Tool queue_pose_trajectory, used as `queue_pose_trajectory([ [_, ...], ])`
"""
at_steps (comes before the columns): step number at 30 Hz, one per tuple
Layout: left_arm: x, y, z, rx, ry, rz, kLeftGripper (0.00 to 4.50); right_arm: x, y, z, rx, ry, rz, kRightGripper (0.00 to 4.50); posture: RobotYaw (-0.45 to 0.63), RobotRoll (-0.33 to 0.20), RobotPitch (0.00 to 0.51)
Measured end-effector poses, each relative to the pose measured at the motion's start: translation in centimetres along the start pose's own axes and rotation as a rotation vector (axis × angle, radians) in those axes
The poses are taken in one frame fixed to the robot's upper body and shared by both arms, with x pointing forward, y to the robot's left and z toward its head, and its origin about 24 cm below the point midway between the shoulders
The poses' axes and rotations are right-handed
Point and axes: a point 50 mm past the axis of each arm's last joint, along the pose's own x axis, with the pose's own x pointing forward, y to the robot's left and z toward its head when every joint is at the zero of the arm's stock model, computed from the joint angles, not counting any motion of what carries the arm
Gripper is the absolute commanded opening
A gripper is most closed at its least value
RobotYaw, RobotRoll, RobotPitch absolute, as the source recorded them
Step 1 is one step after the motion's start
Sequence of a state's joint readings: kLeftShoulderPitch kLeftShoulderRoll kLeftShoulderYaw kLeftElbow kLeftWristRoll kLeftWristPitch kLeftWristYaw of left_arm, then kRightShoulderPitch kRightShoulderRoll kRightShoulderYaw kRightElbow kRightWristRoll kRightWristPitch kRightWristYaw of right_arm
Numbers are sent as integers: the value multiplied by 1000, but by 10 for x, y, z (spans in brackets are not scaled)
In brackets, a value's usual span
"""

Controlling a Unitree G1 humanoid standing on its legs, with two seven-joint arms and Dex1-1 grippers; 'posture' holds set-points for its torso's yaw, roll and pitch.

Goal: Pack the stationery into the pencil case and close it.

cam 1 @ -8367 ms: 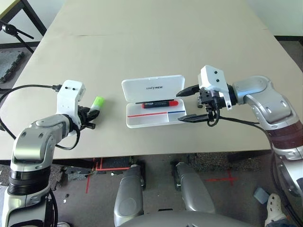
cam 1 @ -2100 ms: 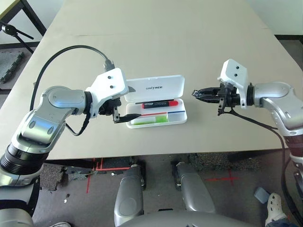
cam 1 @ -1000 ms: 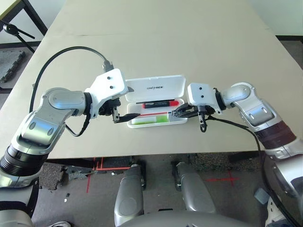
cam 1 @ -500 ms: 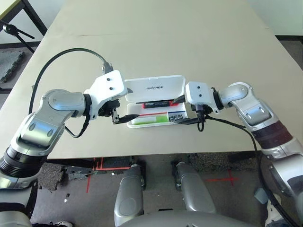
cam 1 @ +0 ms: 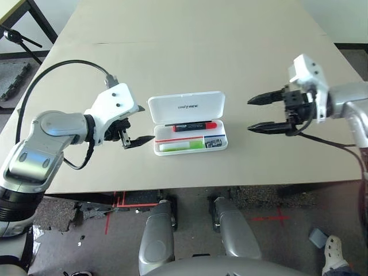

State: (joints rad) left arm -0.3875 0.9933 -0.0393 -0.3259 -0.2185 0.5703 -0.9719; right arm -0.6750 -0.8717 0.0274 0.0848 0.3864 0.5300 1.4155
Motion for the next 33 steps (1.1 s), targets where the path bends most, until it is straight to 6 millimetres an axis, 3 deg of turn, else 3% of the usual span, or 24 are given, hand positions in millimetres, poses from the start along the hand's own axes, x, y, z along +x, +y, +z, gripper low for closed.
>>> queue_pose_trajectory([
  [9,8,21,-28,33,85,120,8,1,2,-6,35,-2,-13,4500,-31,0,212],
  [15,34,22,-37,-3,29,139,8,2,5,-5,29,3,-12,4500,-52,0,206],
  [21,53,28,-18,3,-65,167,8,1,6,-10,45,17,-24,4500,-59,0,206],
  [33,58,21,4,33,-176,88,8,2,7,-15,59,32,-36,4500,-64,0,207],
])
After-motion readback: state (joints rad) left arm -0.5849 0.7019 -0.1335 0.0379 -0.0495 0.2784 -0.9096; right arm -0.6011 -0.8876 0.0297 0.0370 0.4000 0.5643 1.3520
